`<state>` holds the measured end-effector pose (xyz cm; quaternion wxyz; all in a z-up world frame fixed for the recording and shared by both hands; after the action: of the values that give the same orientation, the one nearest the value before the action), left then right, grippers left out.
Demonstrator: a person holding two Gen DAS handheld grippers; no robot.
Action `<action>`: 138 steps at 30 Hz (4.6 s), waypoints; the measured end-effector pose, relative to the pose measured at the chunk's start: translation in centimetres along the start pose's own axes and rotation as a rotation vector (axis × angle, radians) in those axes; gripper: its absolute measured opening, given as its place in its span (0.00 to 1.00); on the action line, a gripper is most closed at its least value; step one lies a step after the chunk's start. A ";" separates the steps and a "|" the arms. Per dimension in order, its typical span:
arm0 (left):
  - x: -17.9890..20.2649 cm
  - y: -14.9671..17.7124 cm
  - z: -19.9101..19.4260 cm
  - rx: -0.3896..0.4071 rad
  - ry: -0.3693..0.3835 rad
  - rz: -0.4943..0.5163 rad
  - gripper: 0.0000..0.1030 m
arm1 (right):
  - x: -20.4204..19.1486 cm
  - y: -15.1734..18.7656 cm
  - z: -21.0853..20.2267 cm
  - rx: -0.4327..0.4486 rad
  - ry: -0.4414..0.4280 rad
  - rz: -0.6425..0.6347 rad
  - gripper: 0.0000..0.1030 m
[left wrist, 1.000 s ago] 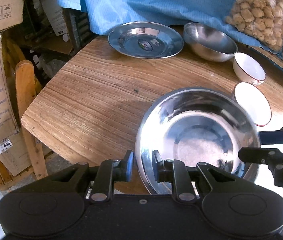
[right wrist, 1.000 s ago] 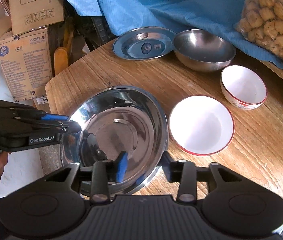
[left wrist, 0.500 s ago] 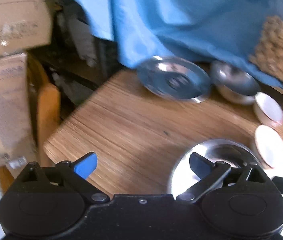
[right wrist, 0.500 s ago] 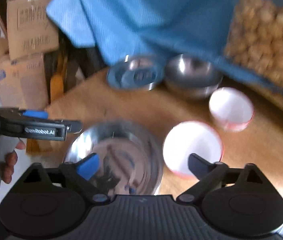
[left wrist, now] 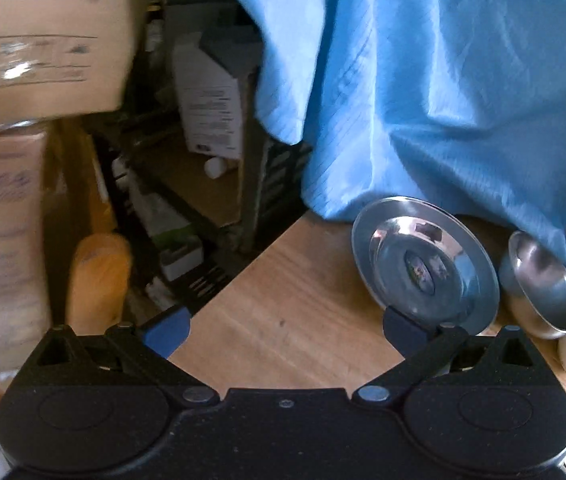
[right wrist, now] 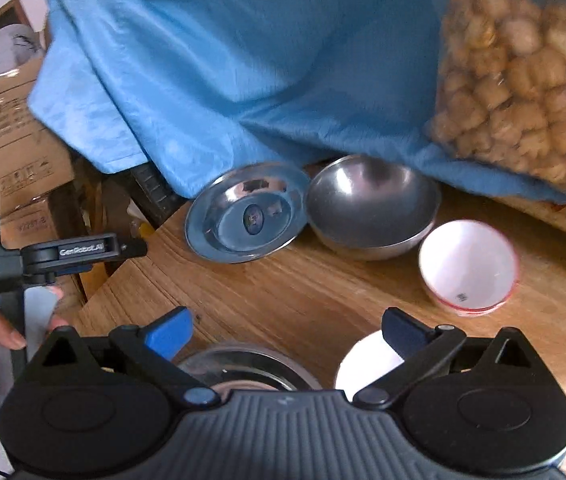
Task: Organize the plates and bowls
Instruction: 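Move both grippers to the flat steel plate with a sticker and grasp its rim, then carry the flat steel plate with both grippers and lower it onto the large plate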
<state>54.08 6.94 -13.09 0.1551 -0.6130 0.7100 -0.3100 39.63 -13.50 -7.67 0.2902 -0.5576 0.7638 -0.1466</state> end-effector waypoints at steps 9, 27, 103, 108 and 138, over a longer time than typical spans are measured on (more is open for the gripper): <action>2.5 -2.6 4.8 0.005 0.119 0.121 0.99 | -1.0 -1.1 4.8 -0.075 -0.009 0.091 1.00; 4.4 -4.0 9.5 -0.101 0.217 0.269 0.99 | -0.6 -2.6 10.9 -0.055 0.048 0.349 0.57; 8.8 11.9 -10.6 -0.111 0.109 -0.121 0.21 | 3.0 4.9 -4.6 -0.077 -0.183 0.012 0.23; 9.2 12.8 -11.3 -0.117 0.118 -0.110 0.22 | 3.2 5.7 -5.6 -0.072 -0.179 0.009 0.23; 7.2 14.6 -12.3 -0.141 0.059 -0.060 0.22 | 1.5 8.4 -4.4 -0.180 -0.231 0.027 0.27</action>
<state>33.93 3.84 -11.80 0.0812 -0.6339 0.7157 -0.2818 30.20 -12.55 -9.27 0.3268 -0.5842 0.7429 -0.0083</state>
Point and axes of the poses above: each gripper's, at about its wrist camera, not at the fingertips, and z roughly the way its jaws point, x to its right, y to its underside, the point moved 8 cm from there along z, roughly the way its jaws point, and after that the axes turned 2 degrees about -z, right-handed, at the moved point
